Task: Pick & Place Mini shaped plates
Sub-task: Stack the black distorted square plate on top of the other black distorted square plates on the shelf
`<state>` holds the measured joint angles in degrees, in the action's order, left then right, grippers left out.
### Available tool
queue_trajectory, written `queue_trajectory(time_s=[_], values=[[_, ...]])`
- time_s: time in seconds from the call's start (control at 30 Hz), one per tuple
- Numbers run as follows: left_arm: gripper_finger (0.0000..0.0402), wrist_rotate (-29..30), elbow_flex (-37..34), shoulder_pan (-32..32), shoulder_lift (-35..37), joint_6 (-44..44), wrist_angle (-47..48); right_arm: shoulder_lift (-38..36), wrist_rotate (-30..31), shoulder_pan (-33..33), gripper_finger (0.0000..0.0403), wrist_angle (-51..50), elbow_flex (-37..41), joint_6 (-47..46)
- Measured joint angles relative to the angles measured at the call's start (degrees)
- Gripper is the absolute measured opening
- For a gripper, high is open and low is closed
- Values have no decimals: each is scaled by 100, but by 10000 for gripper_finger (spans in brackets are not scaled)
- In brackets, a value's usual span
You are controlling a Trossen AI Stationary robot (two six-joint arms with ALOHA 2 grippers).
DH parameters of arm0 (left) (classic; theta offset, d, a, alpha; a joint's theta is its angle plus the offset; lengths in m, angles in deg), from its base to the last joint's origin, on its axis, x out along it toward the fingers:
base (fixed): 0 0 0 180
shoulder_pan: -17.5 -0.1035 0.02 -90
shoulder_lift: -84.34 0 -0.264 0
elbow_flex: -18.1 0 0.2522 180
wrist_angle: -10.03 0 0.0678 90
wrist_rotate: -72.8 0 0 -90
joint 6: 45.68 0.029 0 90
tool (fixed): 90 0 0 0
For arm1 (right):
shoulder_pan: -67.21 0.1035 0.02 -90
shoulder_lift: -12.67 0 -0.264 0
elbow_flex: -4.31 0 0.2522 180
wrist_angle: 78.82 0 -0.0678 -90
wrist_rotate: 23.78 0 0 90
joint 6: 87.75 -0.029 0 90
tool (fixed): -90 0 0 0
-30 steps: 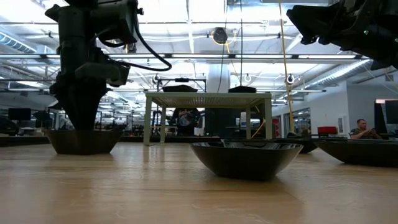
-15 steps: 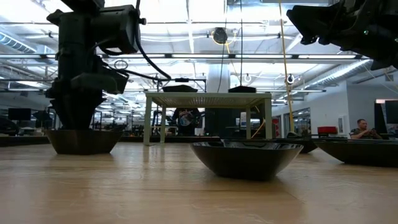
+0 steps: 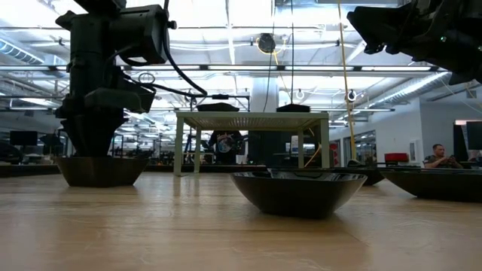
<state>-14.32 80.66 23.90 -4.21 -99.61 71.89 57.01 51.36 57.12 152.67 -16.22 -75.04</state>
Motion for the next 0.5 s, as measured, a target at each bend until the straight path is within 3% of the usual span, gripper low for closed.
queue_trajectory(time_s=[0.23, 0.5], values=[[167, 11, 0, 0, 0, 78, -7, 0, 0, 0, 125, 0, 0, 0], [65, 17, 0, 0, 0, 78, -27, -2, -2, 0, 125, 0, 0, 0]])
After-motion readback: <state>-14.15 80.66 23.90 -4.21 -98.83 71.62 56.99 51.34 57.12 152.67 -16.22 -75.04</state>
